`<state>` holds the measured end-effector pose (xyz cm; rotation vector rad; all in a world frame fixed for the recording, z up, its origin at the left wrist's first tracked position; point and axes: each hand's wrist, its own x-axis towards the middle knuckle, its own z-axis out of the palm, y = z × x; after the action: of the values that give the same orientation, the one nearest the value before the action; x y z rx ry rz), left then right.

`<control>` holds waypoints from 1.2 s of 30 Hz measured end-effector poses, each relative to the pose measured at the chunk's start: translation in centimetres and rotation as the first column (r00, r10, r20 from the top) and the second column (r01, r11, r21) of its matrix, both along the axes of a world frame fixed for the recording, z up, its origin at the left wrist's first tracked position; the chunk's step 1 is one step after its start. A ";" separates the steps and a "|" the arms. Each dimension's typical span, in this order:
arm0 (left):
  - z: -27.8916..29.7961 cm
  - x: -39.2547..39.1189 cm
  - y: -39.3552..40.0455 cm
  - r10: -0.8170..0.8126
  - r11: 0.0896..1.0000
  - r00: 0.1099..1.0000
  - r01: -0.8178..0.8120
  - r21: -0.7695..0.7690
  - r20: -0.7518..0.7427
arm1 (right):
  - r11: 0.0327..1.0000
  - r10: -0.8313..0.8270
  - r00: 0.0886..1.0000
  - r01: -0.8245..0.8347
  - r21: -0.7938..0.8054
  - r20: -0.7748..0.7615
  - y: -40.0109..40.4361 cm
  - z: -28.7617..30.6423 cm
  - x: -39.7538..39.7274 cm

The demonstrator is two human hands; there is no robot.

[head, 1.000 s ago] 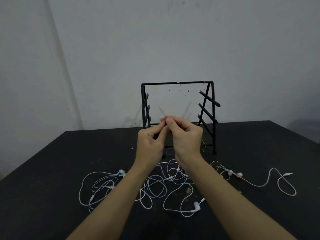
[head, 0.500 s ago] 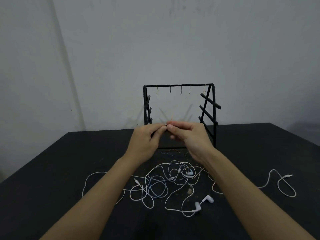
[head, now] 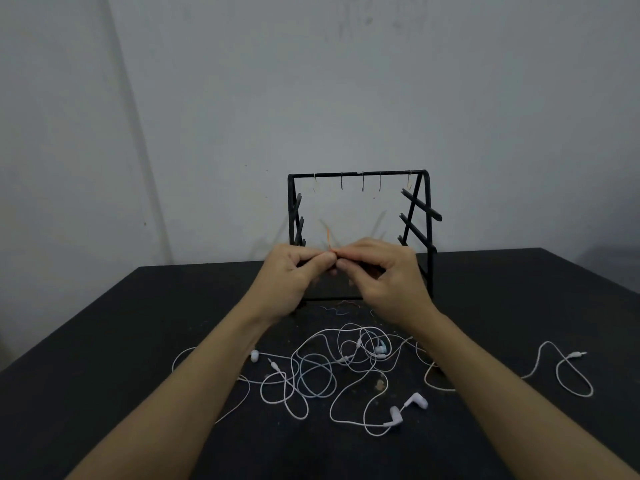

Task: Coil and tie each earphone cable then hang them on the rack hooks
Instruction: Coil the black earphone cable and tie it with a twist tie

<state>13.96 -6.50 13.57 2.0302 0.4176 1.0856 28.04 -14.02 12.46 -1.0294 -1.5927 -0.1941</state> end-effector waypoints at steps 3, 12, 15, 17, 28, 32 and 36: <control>-0.3 0.1 -0.6 -0.153 0.944 0.985 0.170 -0.284 0.083 | 0.998 0.050 0.996 -0.048 0.028 -0.069 -0.2 -0.4 -0.2; -0.6 0.1 -0.5 -0.332 0.699 0.898 0.439 -0.564 0.288 | 0.989 -0.035 0.989 0.013 0.149 0.142 -0.7 0.9 -0.5; 0.0 0.0 -0.5 -0.366 0.719 0.901 0.433 -0.544 0.233 | 0.985 -0.053 0.978 0.017 0.171 0.203 -0.6 1.2 -0.1; 0.3 -0.4 -0.6 -0.375 0.762 0.914 0.398 -0.511 0.153 | 0.985 -0.048 0.968 0.005 0.172 0.248 -0.5 1.1 0.2; 0.4 -0.8 -0.3 -0.255 0.916 0.964 0.267 -0.300 0.077 | 0.997 -0.066 0.992 0.070 -0.032 0.108 -1.0 1.5 -1.0; 0.9 -1.2 -0.5 -0.132 0.991 0.990 0.133 0.028 -0.043 | 0.958 -0.040 0.995 0.012 -0.287 -0.090 -1.2 1.9 -1.1; 0.9 -1.2 0.1 0.179 0.731 0.980 -0.075 0.678 -0.084 | 0.905 -0.085 0.988 0.022 -0.425 -0.130 -1.2 2.3 -1.2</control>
<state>12.76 -6.38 14.49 2.7721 0.2504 1.3069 26.85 -15.21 14.72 -1.3899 -1.5043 0.1990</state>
